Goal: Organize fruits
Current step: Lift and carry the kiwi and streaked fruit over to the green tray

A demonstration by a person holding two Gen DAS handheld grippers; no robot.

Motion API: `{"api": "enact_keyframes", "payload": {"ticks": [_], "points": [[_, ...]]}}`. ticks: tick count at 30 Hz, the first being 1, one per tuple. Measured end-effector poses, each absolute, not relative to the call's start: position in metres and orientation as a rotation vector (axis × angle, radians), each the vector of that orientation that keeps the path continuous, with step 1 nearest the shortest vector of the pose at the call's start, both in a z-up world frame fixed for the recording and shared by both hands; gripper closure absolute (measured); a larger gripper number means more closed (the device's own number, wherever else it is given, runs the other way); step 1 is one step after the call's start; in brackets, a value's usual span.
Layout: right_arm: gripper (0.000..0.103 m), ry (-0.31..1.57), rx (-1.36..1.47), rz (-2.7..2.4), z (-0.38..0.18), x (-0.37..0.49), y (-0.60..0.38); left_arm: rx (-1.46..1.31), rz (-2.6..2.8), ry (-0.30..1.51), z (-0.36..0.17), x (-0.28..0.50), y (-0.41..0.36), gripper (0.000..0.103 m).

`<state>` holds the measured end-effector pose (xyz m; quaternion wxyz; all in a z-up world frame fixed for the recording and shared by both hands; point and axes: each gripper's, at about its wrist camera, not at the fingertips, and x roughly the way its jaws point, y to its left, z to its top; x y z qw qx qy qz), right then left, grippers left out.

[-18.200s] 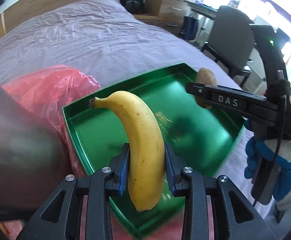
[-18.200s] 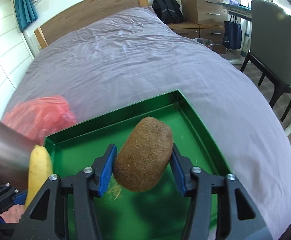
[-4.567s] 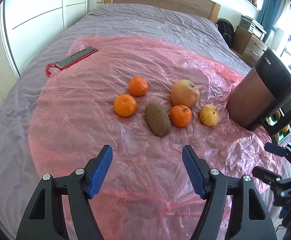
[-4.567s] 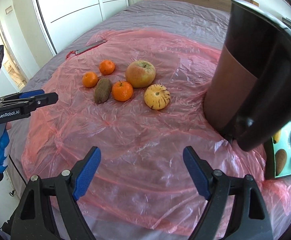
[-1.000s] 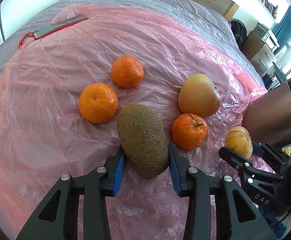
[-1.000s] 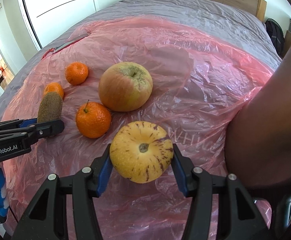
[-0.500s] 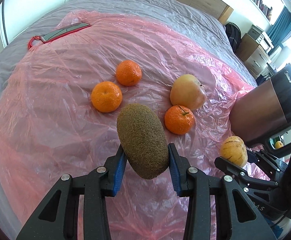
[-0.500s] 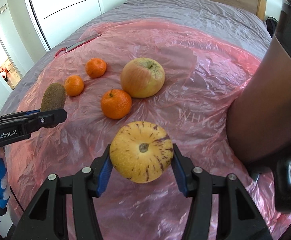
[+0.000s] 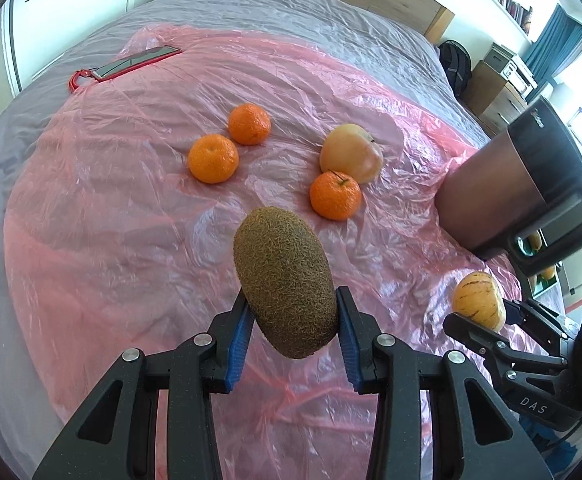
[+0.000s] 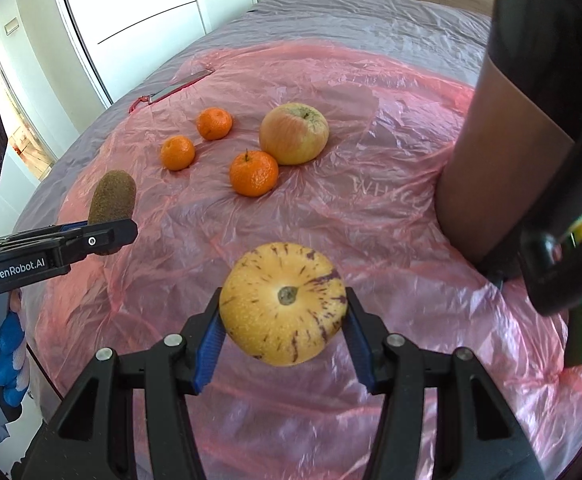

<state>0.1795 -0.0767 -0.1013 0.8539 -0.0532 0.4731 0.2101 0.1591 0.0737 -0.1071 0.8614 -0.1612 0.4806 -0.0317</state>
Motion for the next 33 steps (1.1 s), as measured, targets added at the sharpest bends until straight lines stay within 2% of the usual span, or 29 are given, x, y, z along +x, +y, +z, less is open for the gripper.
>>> {"api": "enact_keyframes", "payload": {"ticks": [33], "points": [[0.061, 0.914, 0.022, 0.293, -0.061, 0.084, -0.202, -0.201, -0.233, 0.969, -0.056, 0.082, -0.033, 0.068]]}}
